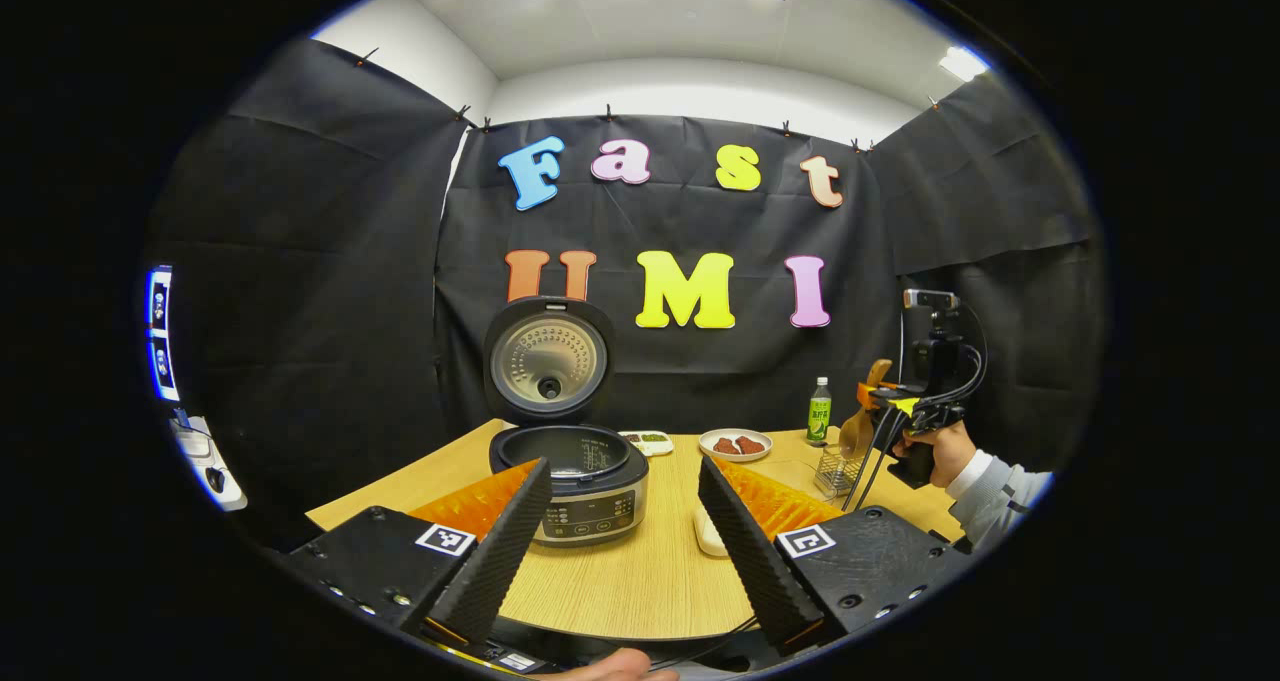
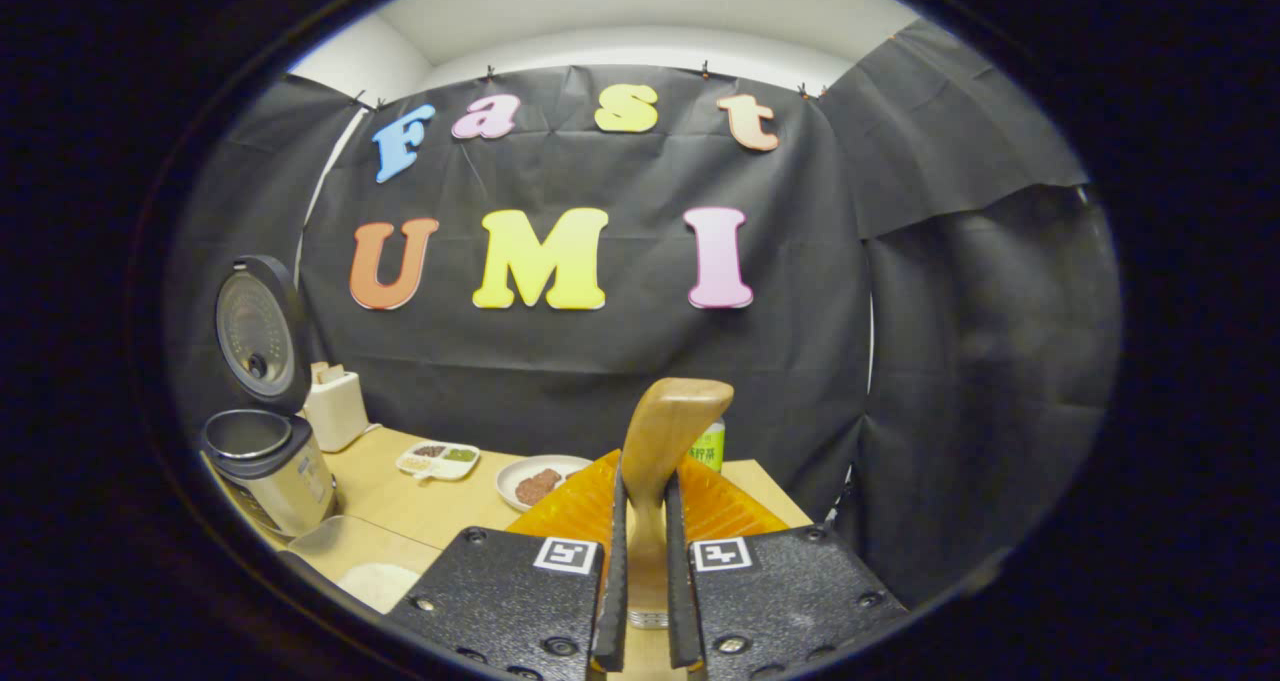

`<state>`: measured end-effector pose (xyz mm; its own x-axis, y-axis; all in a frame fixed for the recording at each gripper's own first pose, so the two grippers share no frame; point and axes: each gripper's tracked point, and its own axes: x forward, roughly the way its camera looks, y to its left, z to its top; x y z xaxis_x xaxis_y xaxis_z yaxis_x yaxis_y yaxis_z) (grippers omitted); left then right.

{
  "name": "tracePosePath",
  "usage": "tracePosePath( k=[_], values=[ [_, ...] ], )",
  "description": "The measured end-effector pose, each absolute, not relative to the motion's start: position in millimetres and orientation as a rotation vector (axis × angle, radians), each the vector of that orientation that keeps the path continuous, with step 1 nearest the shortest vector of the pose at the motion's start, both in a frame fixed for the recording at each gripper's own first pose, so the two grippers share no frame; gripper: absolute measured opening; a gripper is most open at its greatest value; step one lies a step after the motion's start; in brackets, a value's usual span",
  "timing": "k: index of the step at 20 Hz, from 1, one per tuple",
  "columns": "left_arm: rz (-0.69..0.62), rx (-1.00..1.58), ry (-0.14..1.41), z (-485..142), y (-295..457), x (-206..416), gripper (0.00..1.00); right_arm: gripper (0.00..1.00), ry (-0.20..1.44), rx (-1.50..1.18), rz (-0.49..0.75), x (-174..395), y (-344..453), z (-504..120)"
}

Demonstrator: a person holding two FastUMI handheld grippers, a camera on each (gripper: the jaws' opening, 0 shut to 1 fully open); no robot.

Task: Close the left gripper, press the button to open the rice cooker; take a wooden spoon from the chopstick holder with the right hand, scoop a spoonful of rice and pour it into the rice cooker, then put the wooden spoon back into the chopstick holder.

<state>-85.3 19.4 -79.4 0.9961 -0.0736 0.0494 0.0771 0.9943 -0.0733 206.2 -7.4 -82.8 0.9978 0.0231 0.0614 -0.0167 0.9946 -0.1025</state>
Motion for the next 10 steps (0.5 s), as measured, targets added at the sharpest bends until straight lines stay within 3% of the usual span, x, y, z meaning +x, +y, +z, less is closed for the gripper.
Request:
tracePosePath(
  k=[3,10],
  values=[
    [-0.064,-0.081,-0.054,-77,25,-89,0.94,0.24,-0.077,-0.117,0.083,187,24,-65],
    [-0.067,-0.083,-0.060,-76,28,-100,0.95,0.16,0.014,-0.090,0.238,162,100,-82]
  ],
)
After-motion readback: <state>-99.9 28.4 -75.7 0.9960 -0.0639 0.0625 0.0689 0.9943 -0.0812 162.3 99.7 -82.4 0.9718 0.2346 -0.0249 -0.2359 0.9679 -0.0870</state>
